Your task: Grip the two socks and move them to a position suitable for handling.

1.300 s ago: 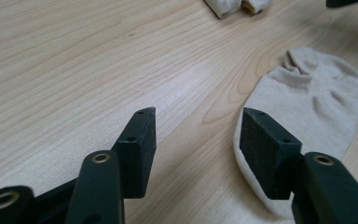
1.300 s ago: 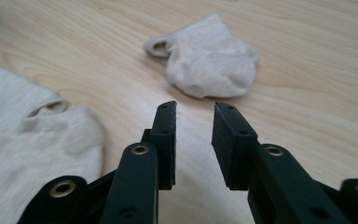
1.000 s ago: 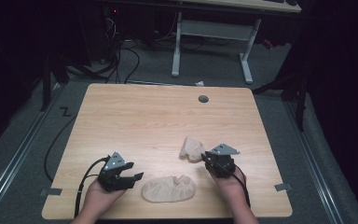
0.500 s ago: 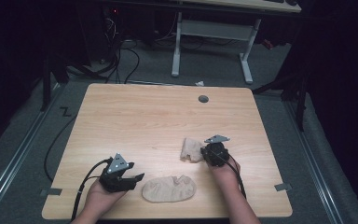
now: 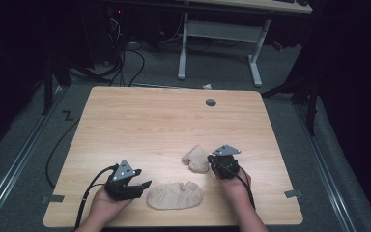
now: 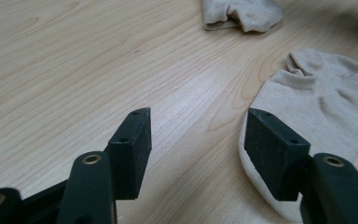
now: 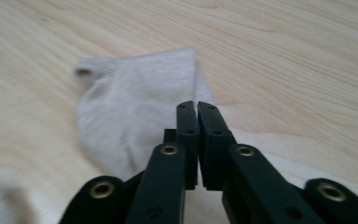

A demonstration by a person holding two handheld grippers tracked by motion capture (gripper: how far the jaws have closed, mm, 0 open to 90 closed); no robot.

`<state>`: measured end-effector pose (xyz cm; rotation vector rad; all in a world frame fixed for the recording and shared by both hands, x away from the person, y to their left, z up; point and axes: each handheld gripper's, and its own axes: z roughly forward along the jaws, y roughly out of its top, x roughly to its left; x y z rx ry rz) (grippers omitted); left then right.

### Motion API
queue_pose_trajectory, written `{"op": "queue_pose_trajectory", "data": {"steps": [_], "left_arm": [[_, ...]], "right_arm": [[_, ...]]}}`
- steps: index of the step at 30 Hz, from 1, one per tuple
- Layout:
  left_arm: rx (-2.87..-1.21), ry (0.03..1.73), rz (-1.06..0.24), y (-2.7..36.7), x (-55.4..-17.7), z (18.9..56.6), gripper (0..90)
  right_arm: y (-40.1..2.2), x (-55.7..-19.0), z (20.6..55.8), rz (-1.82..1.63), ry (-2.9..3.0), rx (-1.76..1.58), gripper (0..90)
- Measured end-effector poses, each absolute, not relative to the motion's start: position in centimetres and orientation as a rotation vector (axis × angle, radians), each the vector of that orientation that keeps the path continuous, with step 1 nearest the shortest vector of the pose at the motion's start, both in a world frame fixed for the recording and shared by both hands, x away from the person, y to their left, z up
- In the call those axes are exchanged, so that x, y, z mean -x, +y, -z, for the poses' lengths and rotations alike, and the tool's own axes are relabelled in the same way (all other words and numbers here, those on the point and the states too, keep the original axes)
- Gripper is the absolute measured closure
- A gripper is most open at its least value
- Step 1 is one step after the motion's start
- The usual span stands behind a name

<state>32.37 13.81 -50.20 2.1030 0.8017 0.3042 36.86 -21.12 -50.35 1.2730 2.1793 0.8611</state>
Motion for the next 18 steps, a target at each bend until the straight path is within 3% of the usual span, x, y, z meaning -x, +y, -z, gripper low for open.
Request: {"op": "queue_pose_trajectory", "data": {"steps": [9, 18], "left_arm": [[-2.099, 0.797, -0.292, 13.8, -32.3, 50.2, 43.8], [-2.11, 0.795, -0.3, 13.7, -32.3, 50.3, 43.7]], "right_arm": [[-20.8, -39.7, 51.9, -0.786, 2.236, -1.265, 89.9], [-20.8, -35.0, 52.2, -0.836, 2.26, -1.23, 89.5]]}}
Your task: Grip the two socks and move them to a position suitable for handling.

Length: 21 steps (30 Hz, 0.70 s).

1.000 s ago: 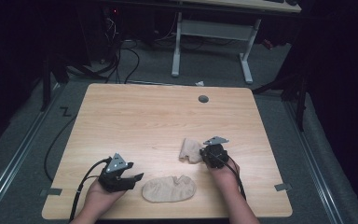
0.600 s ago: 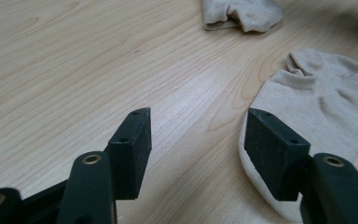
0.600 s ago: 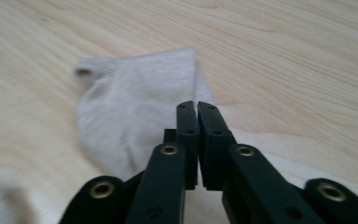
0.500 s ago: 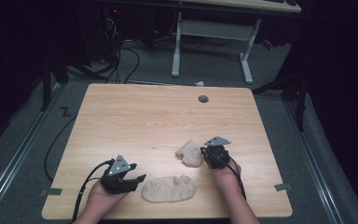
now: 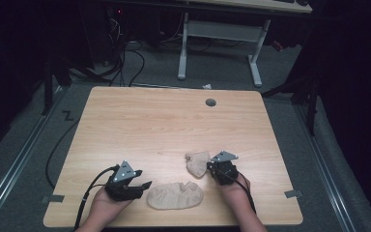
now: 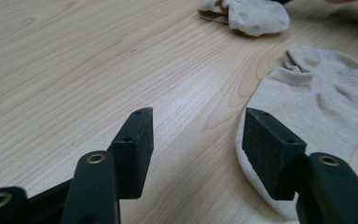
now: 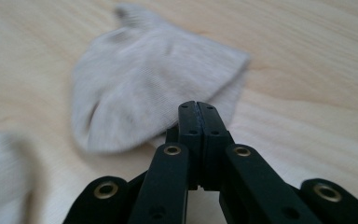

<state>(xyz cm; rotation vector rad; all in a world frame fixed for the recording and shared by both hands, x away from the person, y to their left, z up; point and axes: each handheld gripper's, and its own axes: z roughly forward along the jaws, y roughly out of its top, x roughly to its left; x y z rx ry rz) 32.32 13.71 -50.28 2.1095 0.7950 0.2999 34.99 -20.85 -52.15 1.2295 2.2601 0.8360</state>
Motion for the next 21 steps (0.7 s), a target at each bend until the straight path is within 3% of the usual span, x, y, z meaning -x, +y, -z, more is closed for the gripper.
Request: {"op": "queue_pose_trajectory", "data": {"steps": [7, 16, 21], "left_arm": [[-2.108, 0.787, -0.302, 13.6, -32.2, 50.1, 43.4], [-2.108, 0.789, -0.304, 13.8, -32.3, 50.1, 43.3], [-2.096, 0.792, -0.309, 14.2, -32.3, 50.0, 43.2]], "right_arm": [[-18.2, -33.5, 52.3, -0.886, 2.32, -1.149, 89.1], [-17.9, -36.8, 50.3, -0.872, 2.236, -1.151, 89.8], [-18.5, -38.3, 51.6, -0.794, 2.273, -1.189, 89.8]]}}
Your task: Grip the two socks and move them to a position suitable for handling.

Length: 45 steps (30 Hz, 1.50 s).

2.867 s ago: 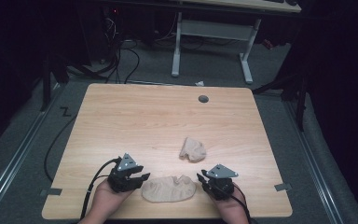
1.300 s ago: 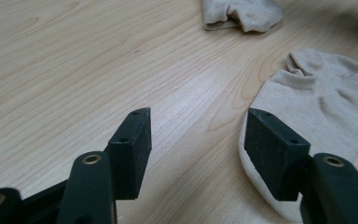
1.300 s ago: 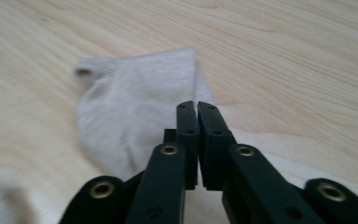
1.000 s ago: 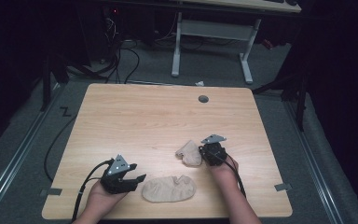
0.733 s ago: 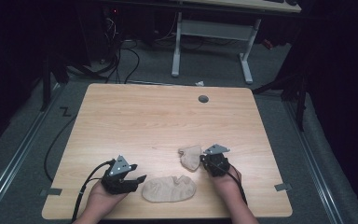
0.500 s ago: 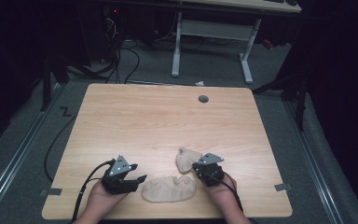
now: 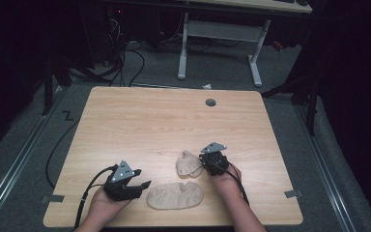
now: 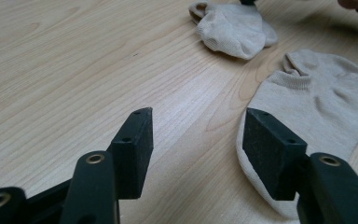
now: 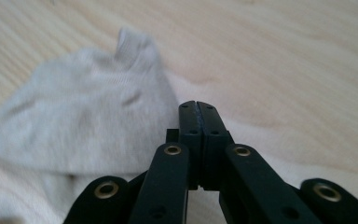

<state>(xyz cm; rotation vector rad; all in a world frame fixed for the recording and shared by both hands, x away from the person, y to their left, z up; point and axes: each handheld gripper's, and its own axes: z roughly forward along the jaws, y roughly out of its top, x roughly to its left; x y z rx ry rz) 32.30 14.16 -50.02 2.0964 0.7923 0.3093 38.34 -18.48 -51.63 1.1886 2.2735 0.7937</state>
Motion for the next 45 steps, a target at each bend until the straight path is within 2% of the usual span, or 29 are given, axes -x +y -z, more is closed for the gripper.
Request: {"op": "queue_pose_trajectory", "data": {"steps": [10, 14, 20, 23, 26, 28, 30, 33, 34, 37, 45], "left_arm": [[-2.099, 0.798, -0.312, 14.1, -32.3, 50.0, 42.9], [-2.088, 0.807, -0.296, 14.1, -32.3, 50.0, 42.8], [-2.088, 0.81, -0.292, 14.3, -32.4, 50.0, 42.5], [-2.091, 0.802, -0.292, 14.4, -32.4, 50.0, 42.2], [-2.09, 0.797, -0.299, 14.4, -32.3, 50.0, 42.1], [-2.086, 0.797, -0.297, 14.6, -32.2, 49.9, 42.1], [-2.083, 0.799, -0.298, 14.6, -32.2, 49.9, 42.1], [-2.084, 0.8, -0.303, 14.6, -32.1, 49.8, 42.1], [-2.083, 0.801, -0.304, 14.7, -32.1, 49.8, 42.1], [-2.082, 0.803, -0.303, 14.6, -32.1, 49.9, 42.1], [-2.104, 0.794, -0.293, 14.3, -32.2, 50.1, 42.1]], "right_arm": [[-18.9, -33.5, 52.0, -0.807, 2.283, -1.134, 89.2], [-18.1, -33.5, 50.7, -0.866, 2.256, -1.102, 86.1], [-13.9, -34.6, 49.4, -0.946, 2.3, -1.003, 80.5], [-12.6, -35.6, 50.0, -0.931, 2.335, -1.005, 71.3], [-11.9, -36.5, 50.9, -0.849, 2.361, -1.033, 56.8], [-11.8, -36.8, 51.4, -0.799, 2.365, -1.039, 54.7], [-11.8, -37.1, 51.8, -0.768, 2.371, -1.039, 60.8], [-12.1, -37.3, 51.6, -0.803, 2.356, -1.045, 78.7], [-12.1, -37.3, 51.4, -0.819, 2.347, -1.046, 81.5], [-12.3, -37.0, 50.8, -0.845, 2.331, -1.029, 84.2], [-13.7, -36.3, 49.3, -0.951, 2.26, -1.052, 84.1]]}}
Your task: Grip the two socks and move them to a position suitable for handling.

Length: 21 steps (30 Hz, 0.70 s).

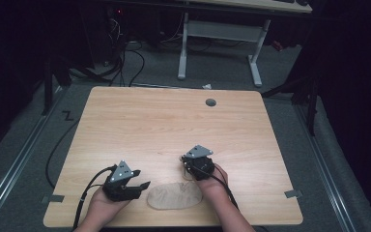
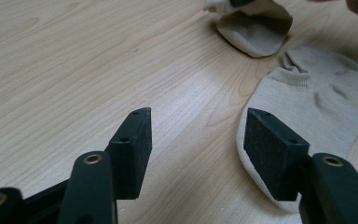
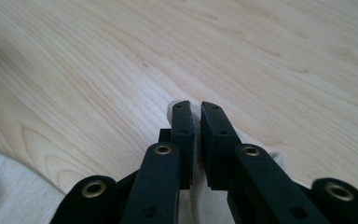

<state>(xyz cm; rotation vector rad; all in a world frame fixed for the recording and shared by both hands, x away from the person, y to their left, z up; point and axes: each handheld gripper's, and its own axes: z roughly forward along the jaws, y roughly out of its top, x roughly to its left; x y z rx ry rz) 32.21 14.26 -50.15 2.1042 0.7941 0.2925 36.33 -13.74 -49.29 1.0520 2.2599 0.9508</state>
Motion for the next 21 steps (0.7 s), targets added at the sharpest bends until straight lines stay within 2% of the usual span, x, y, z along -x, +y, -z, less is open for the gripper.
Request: {"op": "queue_pose_trajectory", "data": {"steps": [10, 21], "left_arm": [[-2.112, 0.795, -0.291, 14.2, -32.3, 50.2, 42.1], [-2.12, 0.799, -0.288, 14.1, -32.3, 50.3, 42.2]], "right_arm": [[-17.6, -35.0, 47.6, -1.081, 2.139, -1.132, 84.4], [-22.8, -33.6, 48.9, -1.098, 2.043, -1.261, 79.5]]}}
